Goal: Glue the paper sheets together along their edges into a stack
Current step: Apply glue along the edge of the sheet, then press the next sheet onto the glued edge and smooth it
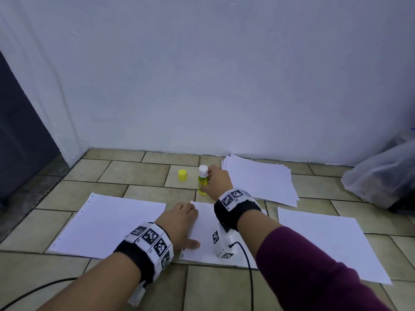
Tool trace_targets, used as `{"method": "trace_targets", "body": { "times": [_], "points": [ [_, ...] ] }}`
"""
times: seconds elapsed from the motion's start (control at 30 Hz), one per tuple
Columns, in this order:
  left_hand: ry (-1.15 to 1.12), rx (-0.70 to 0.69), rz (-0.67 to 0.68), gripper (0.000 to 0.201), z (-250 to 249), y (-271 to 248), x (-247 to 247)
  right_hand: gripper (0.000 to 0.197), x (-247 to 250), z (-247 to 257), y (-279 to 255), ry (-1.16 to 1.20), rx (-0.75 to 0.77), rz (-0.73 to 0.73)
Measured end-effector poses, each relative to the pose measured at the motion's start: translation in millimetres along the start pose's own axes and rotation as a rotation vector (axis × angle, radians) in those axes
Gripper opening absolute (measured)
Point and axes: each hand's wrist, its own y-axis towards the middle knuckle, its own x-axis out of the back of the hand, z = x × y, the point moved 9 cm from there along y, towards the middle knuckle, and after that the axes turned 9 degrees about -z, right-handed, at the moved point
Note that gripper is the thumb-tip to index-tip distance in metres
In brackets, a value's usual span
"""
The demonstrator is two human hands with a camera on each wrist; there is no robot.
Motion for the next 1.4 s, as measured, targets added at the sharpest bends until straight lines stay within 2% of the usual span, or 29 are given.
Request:
{"method": "trace_targets", "body": {
  "times": [0.1,0.23,0.27,0.4,0.5,0.57,0.67,0.77,0.83,0.97,1.1,1.17,1.23,1.27,1.3,1.33,1.4],
  "points": [
    [0.0,0.002,0.0,0.078,1.1,1.3,0.2,0.036,0.1,1.2,0.0,-0.047,0.019,0.005],
    [0.018,-0.006,0.01,0.076,0.9,1.2,0.9,0.055,3.6,-10.0,-3.8,0.06,-0.036,0.066],
    [0.025,-0.01,0.011,0.074,0.8,1.0,0.8,0.055,8.9,-13.2,-5.0,0.087,-0.042,0.056],
    [0.049,-0.033,0.047,0.069,0.7,0.4,-1.2,0.028,54.0,-25.3,-13.8,0.223,-0.029,-0.074],
    [0.064,-0.044,0.086,0.071,2.1,0.5,-4.2,0.022,93.8,-52.1,-25.7,0.109,-0.043,-0.082],
    [0.073,-0.044,0.095,0.072,2.2,0.6,-5.2,0.031,109.1,-81.5,-39.6,-0.124,-0.084,0.034],
    [0.063,-0.035,0.08,0.073,3.3,1.2,-4.4,0.059,117.3,-132.3,-72.3,-0.488,-0.226,0.243],
    [0.042,-0.012,0.066,0.074,4.2,1.4,-2.7,0.083,112.5,-165.3,-104.7,-0.596,-0.325,0.375],
    [0.04,-0.004,0.069,0.074,3.2,0.1,-2.2,0.088,109.0,-173.7,-116.8,-0.588,-0.326,0.378],
    [0.056,-0.005,0.061,0.07,-0.3,-1.4,-0.4,0.079,112.9,-176.9,-122.6,-0.56,-0.306,0.303],
    [0.039,0.017,0.038,0.066,-1.2,-2.3,1.6,0.059,117.6,-180.3,-123.2,-0.537,-0.293,0.27],
    [0.019,0.031,0.028,0.063,-0.5,-2.8,2.9,0.042,118.9,-182.1,-123.3,-0.512,-0.303,0.257],
    [0.005,0.042,0.025,0.061,0.3,-3.2,3.5,0.011,125.1,-180.1,-121.5,-0.488,-0.3,0.2],
    [0.0,0.046,0.025,0.061,0.8,-3.5,3.4,0.012,129.7,-181.8,-120.2,-0.464,-0.309,0.156],
    [-0.006,0.049,0.024,0.061,1.0,-3.7,3.6,0.023,134.4,-184.5,-118.5,-0.446,-0.313,0.101],
    [-0.011,0.051,0.02,0.063,0.9,-3.9,3.6,0.026,140.3,-185.7,-117.9,-0.428,-0.32,0.051],
    [-0.023,0.05,0.012,0.073,0.2,-4.4,4.2,0.019,154.7,-184.7,-118.2,-0.42,-0.32,-0.057]
  ]
}}
